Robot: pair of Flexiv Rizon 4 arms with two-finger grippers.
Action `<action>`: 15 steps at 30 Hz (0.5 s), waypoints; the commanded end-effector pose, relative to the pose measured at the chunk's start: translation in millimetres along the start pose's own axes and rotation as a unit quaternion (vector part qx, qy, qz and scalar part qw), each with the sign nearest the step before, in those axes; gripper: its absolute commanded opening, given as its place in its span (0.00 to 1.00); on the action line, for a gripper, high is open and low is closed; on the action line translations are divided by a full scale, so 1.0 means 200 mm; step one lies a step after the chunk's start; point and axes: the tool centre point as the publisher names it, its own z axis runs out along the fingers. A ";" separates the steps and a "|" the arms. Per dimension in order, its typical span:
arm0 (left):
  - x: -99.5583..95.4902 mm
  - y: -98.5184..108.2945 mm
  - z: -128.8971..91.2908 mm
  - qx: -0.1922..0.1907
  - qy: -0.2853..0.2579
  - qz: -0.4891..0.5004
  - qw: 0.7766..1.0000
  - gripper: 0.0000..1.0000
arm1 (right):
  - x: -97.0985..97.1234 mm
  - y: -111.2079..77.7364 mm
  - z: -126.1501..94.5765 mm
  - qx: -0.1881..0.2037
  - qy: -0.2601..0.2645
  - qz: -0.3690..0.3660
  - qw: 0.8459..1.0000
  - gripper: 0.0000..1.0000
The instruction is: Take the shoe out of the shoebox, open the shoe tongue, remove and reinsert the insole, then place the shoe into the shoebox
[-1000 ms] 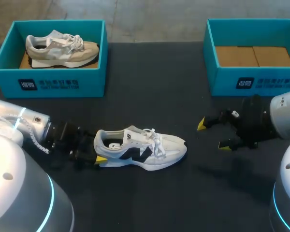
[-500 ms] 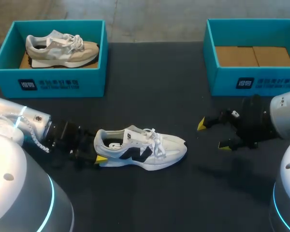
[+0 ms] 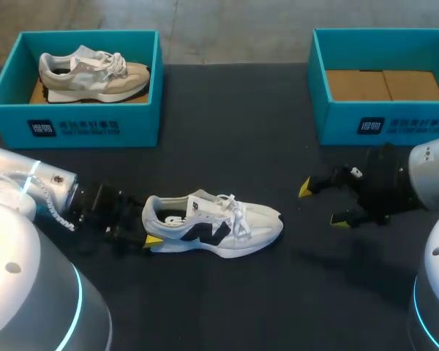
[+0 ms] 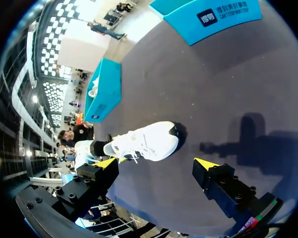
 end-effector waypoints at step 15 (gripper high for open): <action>-0.02 0.02 0.03 -0.001 0.000 0.000 1.000 0.00 | 0.21 -0.01 0.24 -0.005 -0.060 0.014 0.998 1.00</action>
